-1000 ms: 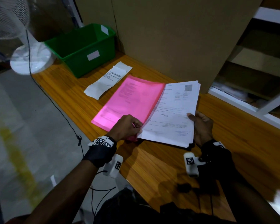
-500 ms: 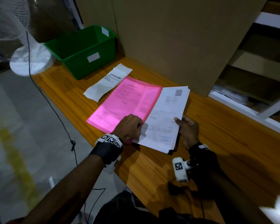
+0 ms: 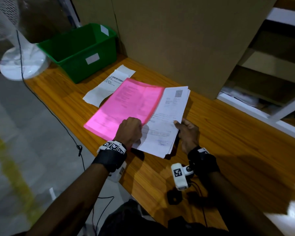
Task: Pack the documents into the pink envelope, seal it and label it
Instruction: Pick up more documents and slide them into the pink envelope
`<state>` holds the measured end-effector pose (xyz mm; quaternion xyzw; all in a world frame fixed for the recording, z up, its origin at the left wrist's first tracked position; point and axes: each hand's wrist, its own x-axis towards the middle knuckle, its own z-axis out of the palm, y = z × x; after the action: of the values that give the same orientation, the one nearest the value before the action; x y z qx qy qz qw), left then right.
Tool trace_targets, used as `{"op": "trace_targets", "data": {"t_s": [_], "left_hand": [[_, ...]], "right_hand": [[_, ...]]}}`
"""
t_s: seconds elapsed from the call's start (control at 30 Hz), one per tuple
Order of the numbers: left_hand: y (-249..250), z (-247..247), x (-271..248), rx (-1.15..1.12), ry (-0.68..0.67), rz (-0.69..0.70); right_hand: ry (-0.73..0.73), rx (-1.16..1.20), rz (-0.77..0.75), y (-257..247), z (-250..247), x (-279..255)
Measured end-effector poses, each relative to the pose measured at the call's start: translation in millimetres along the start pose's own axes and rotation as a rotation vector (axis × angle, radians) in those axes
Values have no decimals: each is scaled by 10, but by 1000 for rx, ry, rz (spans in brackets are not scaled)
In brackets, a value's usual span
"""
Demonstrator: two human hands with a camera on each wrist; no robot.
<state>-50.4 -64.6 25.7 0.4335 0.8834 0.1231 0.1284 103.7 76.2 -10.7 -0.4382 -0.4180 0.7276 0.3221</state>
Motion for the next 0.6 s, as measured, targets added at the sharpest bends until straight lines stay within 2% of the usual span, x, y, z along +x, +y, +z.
{"op": "trace_targets", "data": {"t_s": [0.07,0.17,0.27,0.37,0.6], "left_hand": [[-25,-2,16,-137,19,12],[-10,-44,22,-225,63,75],[-41,-64,54,-286,109,91],[-78,-64,81,-325,95,74],[23,-52,109,-480,17,76]], "right_hand": [[20,3,-3,32,67,-3],[15,-10,2,67,173,-21],[-130,-99,38,11,167,-57],[-249,-186,110,-114,33,-63],[-154,-186,114,-111,314,-127]]}}
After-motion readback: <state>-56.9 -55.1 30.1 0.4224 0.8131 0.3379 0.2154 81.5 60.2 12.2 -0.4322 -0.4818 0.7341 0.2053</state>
